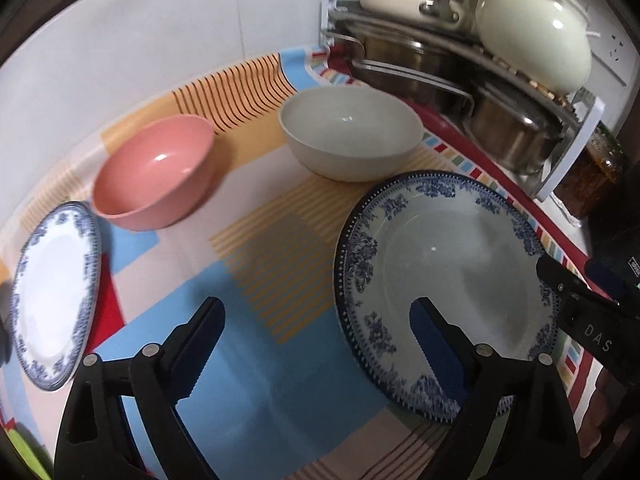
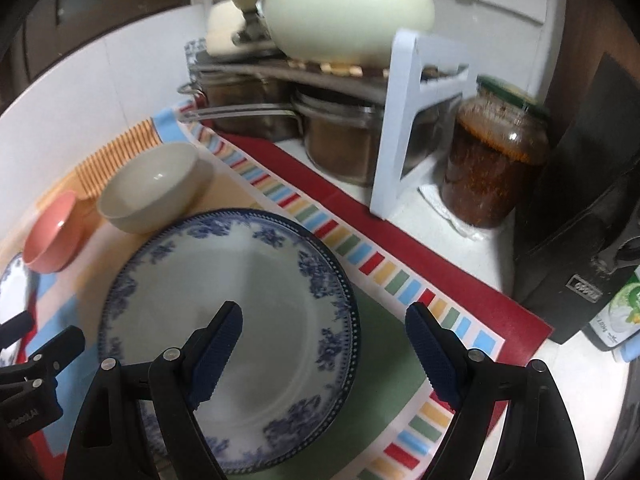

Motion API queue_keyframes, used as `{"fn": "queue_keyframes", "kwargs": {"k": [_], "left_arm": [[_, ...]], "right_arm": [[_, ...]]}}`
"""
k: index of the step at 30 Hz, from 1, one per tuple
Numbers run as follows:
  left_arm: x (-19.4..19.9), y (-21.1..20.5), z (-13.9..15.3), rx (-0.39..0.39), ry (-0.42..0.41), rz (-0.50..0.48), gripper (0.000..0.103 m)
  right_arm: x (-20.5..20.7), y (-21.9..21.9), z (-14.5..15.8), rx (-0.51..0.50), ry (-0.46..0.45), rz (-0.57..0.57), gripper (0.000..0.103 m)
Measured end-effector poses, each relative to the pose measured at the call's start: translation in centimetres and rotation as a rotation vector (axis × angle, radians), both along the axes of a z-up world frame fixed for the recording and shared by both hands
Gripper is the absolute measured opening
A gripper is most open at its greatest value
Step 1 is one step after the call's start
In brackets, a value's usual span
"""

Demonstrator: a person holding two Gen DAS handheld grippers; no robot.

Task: Organize plates and bowls
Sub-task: 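Move both grippers to the blue-rimmed plate beside the cream bowl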

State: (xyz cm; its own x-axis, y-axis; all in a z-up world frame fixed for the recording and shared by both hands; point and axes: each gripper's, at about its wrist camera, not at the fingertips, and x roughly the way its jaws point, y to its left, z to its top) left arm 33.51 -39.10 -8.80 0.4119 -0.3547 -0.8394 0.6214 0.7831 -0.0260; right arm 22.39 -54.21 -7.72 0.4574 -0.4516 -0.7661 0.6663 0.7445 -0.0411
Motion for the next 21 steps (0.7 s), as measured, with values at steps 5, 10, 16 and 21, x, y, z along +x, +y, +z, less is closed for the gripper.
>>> {"fn": "queue_keyframes", "kwargs": {"k": [5,10,16,21], "left_arm": [[1.0,-1.4,-1.4,0.017,0.029,-0.022,0.091],[1.7,-2.6,-2.3,0.031,0.044,-0.032,0.087],[2.0,-3.3,-2.8,0.029,0.061,-0.027,0.085],[2.2,-3.5,-3.0,0.031,0.067,-0.029,0.073]], "right_arm": [[0.7,-1.6,-1.8,0.041,0.041,-0.019,0.084],[1.1,-2.8,-2.7,0.071,0.059,-0.025,0.084],[1.6,-3.7,-3.4,0.095,0.062,-0.018,0.075],[1.9,-4.0,-3.9,0.126,0.058,-0.008,0.067]]}}
